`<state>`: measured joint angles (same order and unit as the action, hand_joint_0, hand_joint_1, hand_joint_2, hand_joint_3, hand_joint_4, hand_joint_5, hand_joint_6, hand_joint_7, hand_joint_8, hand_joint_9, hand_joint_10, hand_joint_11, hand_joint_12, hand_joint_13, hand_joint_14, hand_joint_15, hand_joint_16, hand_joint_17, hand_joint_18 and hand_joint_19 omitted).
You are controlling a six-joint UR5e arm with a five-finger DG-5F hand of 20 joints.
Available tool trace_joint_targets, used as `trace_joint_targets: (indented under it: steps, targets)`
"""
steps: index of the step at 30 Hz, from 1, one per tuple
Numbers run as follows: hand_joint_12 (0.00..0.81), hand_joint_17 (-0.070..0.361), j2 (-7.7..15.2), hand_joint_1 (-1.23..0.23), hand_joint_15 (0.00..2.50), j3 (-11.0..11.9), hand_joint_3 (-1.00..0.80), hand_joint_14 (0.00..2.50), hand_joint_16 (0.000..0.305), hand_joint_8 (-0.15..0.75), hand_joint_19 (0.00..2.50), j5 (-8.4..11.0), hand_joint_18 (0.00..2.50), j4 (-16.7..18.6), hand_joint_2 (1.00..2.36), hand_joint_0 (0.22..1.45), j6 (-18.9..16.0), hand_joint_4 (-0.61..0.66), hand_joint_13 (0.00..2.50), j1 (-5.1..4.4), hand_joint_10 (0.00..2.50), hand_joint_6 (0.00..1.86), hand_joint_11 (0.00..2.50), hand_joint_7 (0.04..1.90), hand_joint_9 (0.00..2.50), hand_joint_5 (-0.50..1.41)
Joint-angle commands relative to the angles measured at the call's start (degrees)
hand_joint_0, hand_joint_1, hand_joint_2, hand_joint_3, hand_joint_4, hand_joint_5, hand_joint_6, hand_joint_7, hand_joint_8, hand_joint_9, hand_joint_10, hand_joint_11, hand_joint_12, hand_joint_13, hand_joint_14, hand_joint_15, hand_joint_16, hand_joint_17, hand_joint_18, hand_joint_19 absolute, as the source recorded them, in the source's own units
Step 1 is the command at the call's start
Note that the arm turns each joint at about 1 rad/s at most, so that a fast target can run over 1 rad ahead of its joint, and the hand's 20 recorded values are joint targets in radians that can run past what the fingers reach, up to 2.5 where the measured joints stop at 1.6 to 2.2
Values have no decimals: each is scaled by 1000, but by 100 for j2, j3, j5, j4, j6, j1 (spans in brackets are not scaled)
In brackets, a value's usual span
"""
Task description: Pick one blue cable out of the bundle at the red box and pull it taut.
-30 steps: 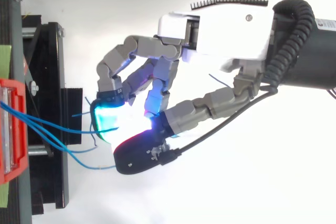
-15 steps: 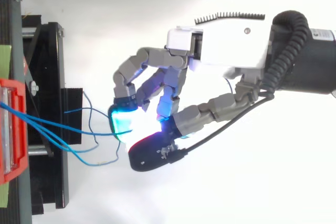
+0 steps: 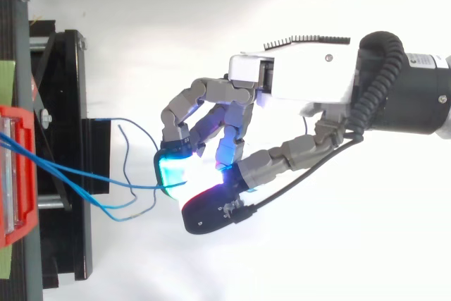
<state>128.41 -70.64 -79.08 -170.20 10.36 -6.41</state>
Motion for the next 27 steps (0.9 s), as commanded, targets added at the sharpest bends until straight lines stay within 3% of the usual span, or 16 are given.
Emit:
trace_joint_targets:
  steps: [1,27]
  targets:
    - [371,108,0,-857,486,-2,-83,21,48,337,362,-2,620,-5,1024,611,18,68,792,-1,6,888,1515,1093,1400,-98]
    - [370,120,0,-860,499,-2,-59,21,53,349,360,16,682,13,1024,612,36,64,828,-1,7,891,1503,1086,1408,-95]
